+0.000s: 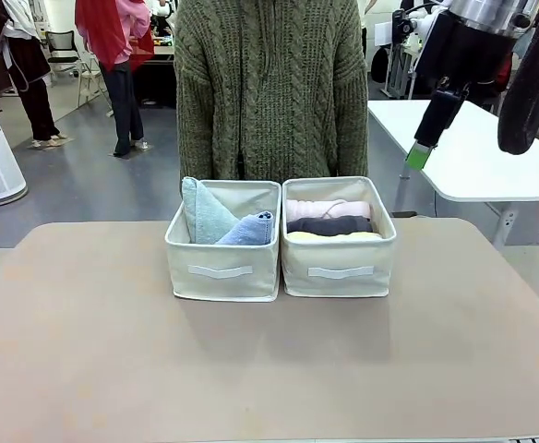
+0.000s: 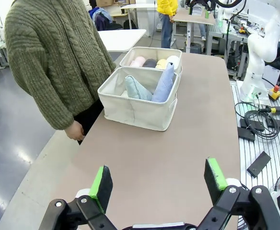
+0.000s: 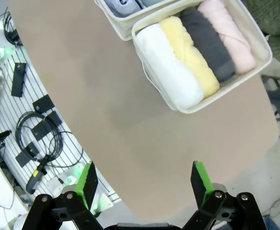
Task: Sort the towels based on their folding style.
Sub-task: Pick up another triangle-folded towel from the table and place it in the left Fabric basket.
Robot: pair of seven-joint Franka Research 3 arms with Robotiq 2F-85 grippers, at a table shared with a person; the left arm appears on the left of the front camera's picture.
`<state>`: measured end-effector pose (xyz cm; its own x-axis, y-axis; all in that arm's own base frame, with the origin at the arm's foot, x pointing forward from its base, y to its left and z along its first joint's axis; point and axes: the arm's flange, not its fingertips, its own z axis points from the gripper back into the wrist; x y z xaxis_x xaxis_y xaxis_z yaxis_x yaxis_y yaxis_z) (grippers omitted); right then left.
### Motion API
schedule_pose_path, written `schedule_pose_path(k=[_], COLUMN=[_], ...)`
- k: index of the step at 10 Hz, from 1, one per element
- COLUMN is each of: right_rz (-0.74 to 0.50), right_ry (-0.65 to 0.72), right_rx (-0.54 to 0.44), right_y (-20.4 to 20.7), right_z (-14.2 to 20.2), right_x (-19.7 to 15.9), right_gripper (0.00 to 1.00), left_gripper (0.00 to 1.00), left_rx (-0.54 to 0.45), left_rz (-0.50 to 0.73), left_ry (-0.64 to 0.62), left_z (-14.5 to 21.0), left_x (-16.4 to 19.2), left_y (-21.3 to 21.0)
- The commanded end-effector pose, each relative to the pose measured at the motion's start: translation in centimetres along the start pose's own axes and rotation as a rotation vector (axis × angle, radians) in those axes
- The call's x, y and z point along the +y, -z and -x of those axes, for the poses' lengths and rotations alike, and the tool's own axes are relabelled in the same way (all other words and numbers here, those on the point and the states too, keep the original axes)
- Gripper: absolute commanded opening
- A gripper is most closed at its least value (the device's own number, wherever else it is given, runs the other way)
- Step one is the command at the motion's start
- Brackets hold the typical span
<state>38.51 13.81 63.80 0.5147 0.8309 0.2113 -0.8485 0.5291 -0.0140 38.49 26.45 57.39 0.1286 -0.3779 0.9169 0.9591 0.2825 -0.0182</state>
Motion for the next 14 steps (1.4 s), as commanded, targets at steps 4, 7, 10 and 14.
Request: schedule_pose_path(k=[4, 7, 10, 14], right_rz=[0.003, 0.003, -0.327, -0.463], right_ry=[0.007, 0.007, -0.381, -0.481], right_rx=[0.003, 0.003, -0.186, -0.475], right_y=[0.1, 0.1, -3.5, -5.2], right_z=[0.1, 0.1, 6.3, 12.8], right_x=[-0.1, -0.1, -6.2, -13.5], right_gripper=[1.00, 1.00, 1.00, 1.00], left_gripper=[1.00, 1.00, 1.00, 1.00], left_rx=[0.004, 0.004, 0.004, 0.004], left_rz=[0.007, 0.007, 0.007, 0.007], left_ry=[0.013, 0.013, 0.013, 0.013], left_z=[0.0, 0.0, 0.0, 0.0], left_x=[-0.3, -0.3, -0.3, -0.3], left_y=[-0.1, -0.1, -0.1, -0.1])
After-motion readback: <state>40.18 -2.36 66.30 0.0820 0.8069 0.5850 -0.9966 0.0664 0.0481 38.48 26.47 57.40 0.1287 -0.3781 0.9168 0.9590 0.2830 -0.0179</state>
